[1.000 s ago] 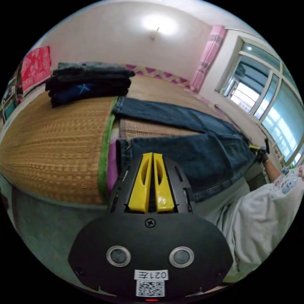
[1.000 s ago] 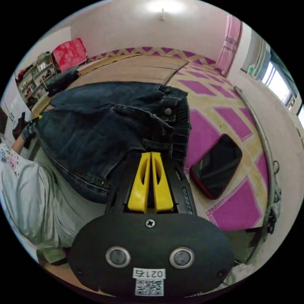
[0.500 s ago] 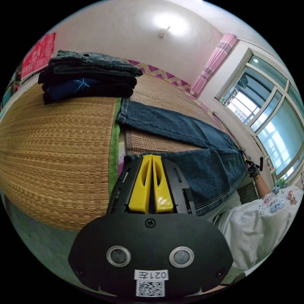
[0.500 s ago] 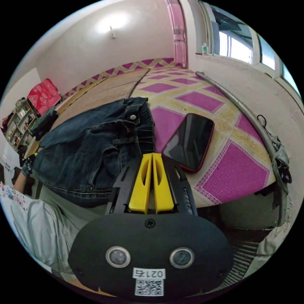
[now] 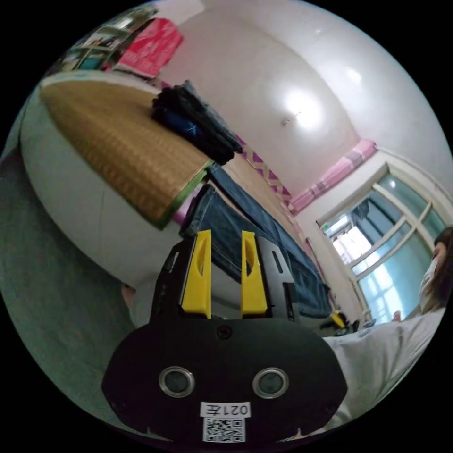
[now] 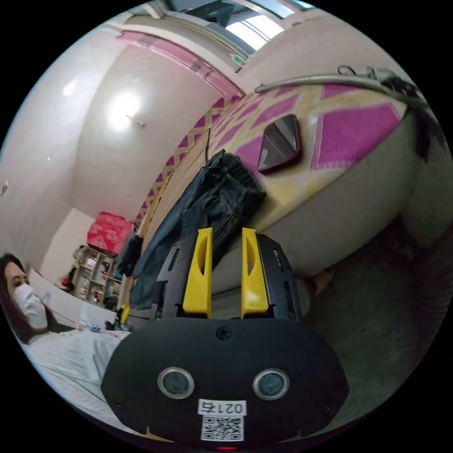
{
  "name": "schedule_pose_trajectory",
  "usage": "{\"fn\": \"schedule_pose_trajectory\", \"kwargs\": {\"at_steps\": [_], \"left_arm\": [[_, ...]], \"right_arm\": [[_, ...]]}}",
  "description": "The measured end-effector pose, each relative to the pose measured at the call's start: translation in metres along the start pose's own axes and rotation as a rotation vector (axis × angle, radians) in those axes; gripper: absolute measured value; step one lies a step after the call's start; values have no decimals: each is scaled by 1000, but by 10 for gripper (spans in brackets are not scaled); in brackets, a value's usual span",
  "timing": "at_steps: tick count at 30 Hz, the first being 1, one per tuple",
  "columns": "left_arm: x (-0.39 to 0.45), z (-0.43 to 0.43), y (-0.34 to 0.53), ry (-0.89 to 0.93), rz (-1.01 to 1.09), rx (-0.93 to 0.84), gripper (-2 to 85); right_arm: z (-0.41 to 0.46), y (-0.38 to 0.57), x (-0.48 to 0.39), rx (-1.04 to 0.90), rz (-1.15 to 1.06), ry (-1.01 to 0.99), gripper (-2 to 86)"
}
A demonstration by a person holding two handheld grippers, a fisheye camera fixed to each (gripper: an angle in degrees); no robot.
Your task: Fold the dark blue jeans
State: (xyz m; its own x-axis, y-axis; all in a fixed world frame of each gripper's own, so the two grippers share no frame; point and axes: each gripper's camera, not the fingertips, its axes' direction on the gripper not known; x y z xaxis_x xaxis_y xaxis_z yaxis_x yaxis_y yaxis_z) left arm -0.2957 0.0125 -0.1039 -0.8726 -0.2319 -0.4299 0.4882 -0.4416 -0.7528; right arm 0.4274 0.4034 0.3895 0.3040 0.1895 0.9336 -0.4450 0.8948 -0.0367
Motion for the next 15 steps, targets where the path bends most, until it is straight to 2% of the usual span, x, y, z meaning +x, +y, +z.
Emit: {"fn": "schedule_pose_trajectory", "kwargs": {"at_steps": [5,12,15], "left_arm": [[-35,-11,14,35,-168,-11,90],[-52,1,2,95,-186,-78,91],[-57,1,-2,108,-197,-74,94]], "right_arm": [[11,-2,27,-41,135,-154,97],[21,-16,40,-69,198,-292,105],[27,-20,38,-75,186,-290,94]]}}
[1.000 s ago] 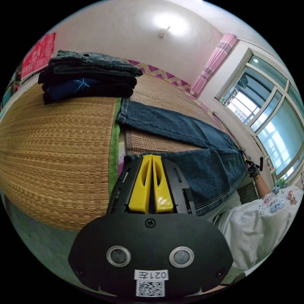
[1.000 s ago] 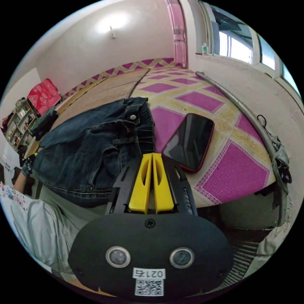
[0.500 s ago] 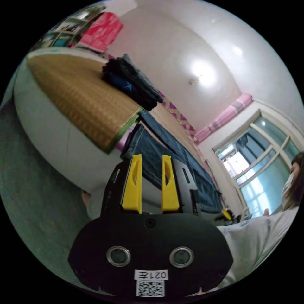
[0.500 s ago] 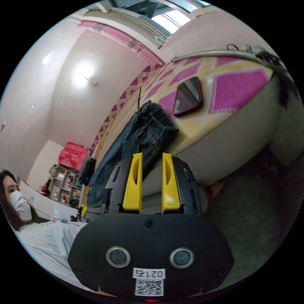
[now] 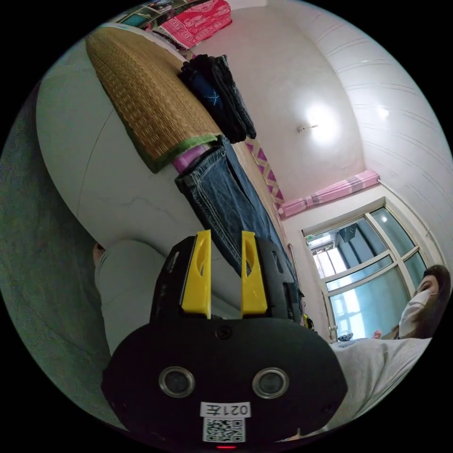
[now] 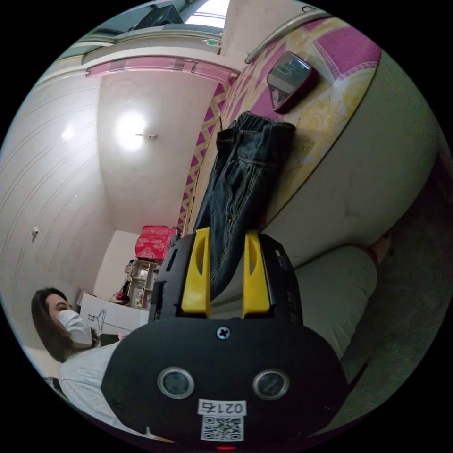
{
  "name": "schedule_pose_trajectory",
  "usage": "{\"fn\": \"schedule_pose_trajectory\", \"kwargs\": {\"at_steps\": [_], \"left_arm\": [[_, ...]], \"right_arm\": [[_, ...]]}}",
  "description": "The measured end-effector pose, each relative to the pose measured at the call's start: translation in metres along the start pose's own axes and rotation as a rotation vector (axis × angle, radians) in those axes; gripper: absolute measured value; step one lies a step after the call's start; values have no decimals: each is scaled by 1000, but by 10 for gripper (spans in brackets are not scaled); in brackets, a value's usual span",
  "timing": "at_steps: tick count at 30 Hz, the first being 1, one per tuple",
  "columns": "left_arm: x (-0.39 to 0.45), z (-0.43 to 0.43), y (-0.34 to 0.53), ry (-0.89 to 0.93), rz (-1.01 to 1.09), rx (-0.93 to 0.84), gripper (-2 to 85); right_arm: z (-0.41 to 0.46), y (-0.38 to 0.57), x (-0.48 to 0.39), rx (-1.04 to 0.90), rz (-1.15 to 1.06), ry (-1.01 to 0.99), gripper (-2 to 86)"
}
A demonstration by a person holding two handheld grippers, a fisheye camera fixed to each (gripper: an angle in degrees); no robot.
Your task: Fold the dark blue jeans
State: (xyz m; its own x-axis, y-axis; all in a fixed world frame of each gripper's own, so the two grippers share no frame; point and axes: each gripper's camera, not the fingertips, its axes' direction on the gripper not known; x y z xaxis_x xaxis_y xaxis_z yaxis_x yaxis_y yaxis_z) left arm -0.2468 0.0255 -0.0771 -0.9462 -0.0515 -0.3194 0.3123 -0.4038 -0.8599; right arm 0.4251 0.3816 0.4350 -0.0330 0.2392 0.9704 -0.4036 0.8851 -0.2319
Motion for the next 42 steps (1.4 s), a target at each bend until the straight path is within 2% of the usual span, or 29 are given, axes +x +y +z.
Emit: {"fn": "schedule_pose_trajectory", "kwargs": {"at_steps": [11,18,24,30,33,35,39,41,42], "left_arm": [[-46,8,11,95,-164,63,107],[-48,37,24,166,-120,29,-1],[-20,59,32,175,12,1,-9],[83,98,-11,124,263,-63,-10],[136,150,-51,38,393,-114,-9],[163,214,-86,-50,450,-159,-9],[154,341,-131,-176,369,-256,-8],[114,422,-145,-242,275,-337,-4],[102,437,-146,-257,252,-352,-2]], "right_arm": [[12,-22,12,27,11,-7,49],[32,-26,25,31,26,-28,36],[51,-33,19,18,-1,-46,8],[88,-85,-54,-57,-154,-80,0],[136,-135,-85,-73,-177,-80,6],[179,-170,-97,-94,-186,-50,19],[296,-240,-83,-150,-128,76,69],[339,-256,-65,-182,-103,153,99],[358,-259,-55,-184,-95,224,103]]}}
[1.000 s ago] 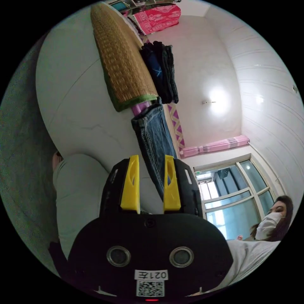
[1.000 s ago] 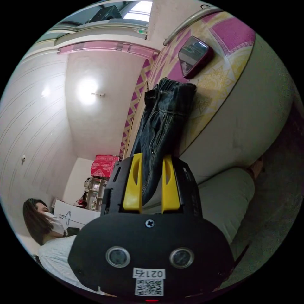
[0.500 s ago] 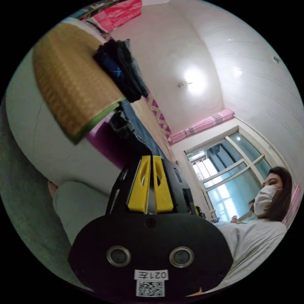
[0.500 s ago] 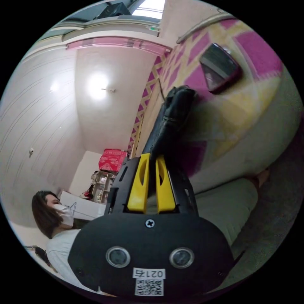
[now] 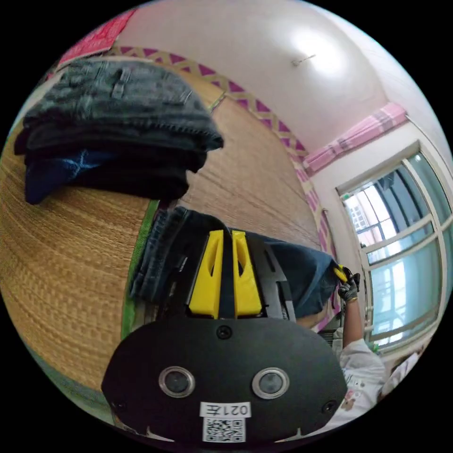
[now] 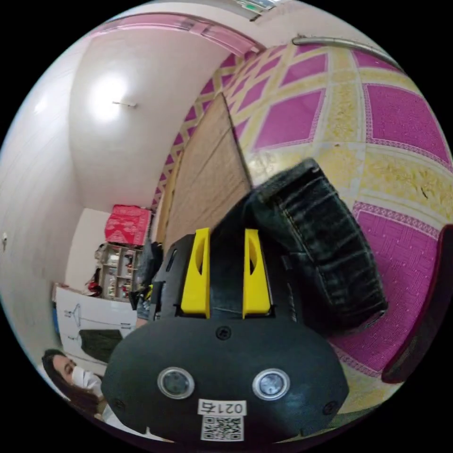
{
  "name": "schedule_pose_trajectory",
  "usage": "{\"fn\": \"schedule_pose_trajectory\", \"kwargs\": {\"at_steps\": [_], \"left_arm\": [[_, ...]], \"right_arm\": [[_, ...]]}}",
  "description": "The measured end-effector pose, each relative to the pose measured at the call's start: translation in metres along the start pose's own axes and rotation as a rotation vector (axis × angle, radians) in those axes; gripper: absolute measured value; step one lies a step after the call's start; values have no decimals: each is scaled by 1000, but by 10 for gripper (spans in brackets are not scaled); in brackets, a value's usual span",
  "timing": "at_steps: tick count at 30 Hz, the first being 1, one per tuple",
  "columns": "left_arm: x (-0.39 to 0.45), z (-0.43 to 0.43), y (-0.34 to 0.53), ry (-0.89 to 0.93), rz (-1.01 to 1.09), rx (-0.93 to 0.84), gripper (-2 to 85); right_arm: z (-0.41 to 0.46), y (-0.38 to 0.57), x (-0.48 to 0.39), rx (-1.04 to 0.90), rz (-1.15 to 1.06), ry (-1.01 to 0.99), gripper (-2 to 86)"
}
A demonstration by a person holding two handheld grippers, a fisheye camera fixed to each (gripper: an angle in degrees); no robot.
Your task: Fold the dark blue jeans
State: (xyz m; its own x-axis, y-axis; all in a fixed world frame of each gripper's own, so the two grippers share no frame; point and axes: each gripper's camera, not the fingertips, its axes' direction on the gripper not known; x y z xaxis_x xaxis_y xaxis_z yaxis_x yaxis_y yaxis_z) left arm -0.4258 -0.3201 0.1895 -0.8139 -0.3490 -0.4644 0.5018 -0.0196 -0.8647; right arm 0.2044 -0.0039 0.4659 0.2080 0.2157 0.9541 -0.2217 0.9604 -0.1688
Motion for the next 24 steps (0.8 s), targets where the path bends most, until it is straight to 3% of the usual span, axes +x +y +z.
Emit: {"fn": "schedule_pose_trajectory", "kwargs": {"at_steps": [4,11,16,18,21,24], "left_arm": [[-30,31,20,-34,-27,65,-3],[16,85,95,-29,278,-14,-8],[27,166,114,-148,346,-156,-7],[17,176,118,-135,310,-135,-8],[16,188,122,-120,288,-122,-9],[45,194,128,-46,415,-46,-9]], "right_arm": [[26,16,-17,18,-114,94,98],[155,158,-143,-404,-790,16,67],[251,238,-167,-537,-998,300,68],[275,251,-180,-489,-1091,366,61],[297,241,-211,-343,-1173,273,57],[359,223,-239,-347,-1264,287,65]]}}
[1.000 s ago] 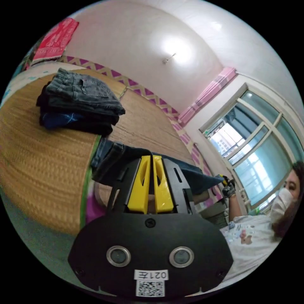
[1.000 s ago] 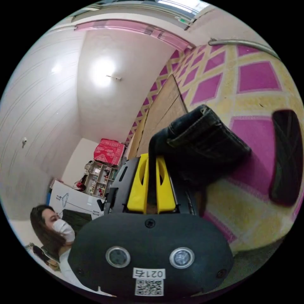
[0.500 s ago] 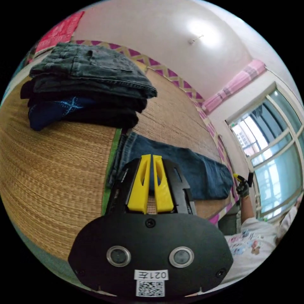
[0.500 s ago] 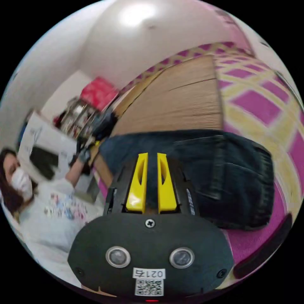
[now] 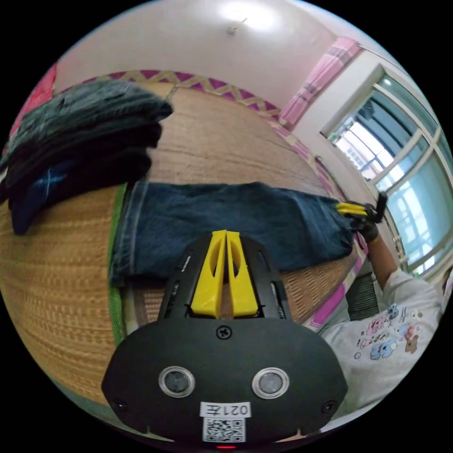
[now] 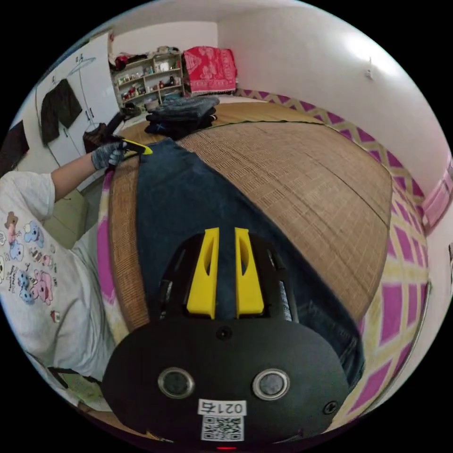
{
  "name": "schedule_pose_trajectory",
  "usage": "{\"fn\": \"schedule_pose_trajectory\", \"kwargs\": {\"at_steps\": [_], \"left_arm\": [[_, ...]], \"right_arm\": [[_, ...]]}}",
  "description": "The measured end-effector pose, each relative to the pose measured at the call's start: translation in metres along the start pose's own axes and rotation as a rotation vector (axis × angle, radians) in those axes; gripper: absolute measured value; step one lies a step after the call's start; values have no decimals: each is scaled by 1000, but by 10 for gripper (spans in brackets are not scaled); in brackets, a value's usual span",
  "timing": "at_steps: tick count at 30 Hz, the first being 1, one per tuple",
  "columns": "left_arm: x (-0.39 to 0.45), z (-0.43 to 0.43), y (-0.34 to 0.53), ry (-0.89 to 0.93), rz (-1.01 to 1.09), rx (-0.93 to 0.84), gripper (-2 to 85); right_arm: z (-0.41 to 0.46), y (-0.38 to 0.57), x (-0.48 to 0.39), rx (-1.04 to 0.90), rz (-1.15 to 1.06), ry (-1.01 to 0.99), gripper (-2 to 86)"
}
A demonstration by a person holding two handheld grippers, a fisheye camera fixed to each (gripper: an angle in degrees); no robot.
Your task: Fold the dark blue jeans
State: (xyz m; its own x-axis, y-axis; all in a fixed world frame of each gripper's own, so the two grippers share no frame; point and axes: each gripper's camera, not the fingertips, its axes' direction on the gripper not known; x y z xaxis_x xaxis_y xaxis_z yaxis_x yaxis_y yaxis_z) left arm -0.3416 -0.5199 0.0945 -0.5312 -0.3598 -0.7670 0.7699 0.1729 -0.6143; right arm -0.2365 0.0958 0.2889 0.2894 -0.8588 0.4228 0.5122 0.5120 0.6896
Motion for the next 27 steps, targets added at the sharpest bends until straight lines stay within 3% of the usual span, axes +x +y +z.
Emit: {"fn": "schedule_pose_trajectory", "kwargs": {"at_steps": [7,11,17,22,27], "left_arm": [[25,75,-48,117,127,-42,-8],[-2,119,-60,51,94,-144,-7],[-68,114,-49,101,-30,-84,-9],[-126,92,-39,164,-142,-16,-9],[-164,34,-7,236,-119,138,-9]], "right_arm": [[114,-75,9,-200,-153,39,41],[120,-80,10,-175,-156,2,-4],[144,-73,25,-141,-52,-7,-6],[131,-65,28,-132,9,-45,-6],[48,-12,-25,-64,-100,-97,0]]}}
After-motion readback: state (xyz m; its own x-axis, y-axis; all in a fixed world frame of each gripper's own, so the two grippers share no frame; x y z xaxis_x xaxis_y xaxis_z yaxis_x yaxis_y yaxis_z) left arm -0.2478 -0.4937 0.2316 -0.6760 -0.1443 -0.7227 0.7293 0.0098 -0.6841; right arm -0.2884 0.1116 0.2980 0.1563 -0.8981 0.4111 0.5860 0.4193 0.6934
